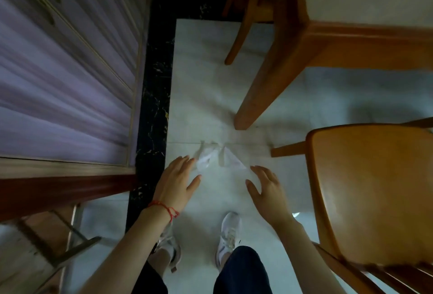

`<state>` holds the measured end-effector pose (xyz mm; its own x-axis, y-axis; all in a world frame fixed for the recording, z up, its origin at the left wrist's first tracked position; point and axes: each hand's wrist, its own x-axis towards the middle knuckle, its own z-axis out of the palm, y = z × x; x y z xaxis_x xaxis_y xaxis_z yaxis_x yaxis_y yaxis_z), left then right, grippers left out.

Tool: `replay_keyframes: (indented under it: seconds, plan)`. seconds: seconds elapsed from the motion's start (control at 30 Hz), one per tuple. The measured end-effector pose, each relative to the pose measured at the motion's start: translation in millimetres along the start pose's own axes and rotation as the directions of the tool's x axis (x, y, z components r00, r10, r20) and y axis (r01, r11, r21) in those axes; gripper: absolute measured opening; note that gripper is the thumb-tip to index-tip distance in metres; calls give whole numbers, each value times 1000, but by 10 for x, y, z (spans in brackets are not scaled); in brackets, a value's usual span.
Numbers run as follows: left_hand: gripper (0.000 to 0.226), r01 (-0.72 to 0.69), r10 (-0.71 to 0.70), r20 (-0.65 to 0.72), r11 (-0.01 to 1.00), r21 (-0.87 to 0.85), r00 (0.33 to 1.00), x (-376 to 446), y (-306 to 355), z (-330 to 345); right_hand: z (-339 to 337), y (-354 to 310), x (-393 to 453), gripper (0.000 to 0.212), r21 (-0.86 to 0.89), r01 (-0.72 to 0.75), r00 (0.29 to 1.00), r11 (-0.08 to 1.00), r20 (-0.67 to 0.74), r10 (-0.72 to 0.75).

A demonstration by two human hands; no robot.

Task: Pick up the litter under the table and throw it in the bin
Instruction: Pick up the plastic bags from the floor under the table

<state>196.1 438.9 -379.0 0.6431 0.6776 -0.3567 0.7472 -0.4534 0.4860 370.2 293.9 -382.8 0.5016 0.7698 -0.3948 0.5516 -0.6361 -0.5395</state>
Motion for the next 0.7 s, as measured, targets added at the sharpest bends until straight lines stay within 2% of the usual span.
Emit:
replay_keyframes:
  seconds: [0.3, 0.43, 0.6, 0.7]
  plan:
    - [74, 14, -14, 5, 997, -72, 1000, 738, -807, 1333, 1106, 1067, 812, 40, -98, 38, 997, 995, -60, -44]
    - [48, 44, -42, 25, 993, -110, 999, 1109, -1163, 1899, 1591, 1451, 1161, 43, -133, 71, 995, 989, -64, -80]
    - [52, 100, -100, 11, 980, -171, 995, 1530, -1632, 2550, 2134, 1814, 1596, 45, -160, 135, 988, 978, -58, -146]
    - [54, 169, -171, 14, 952, -256, 985, 1782, -1796, 2816, 2394, 1972, 1801, 54, -166, 174, 980, 971, -71, -188]
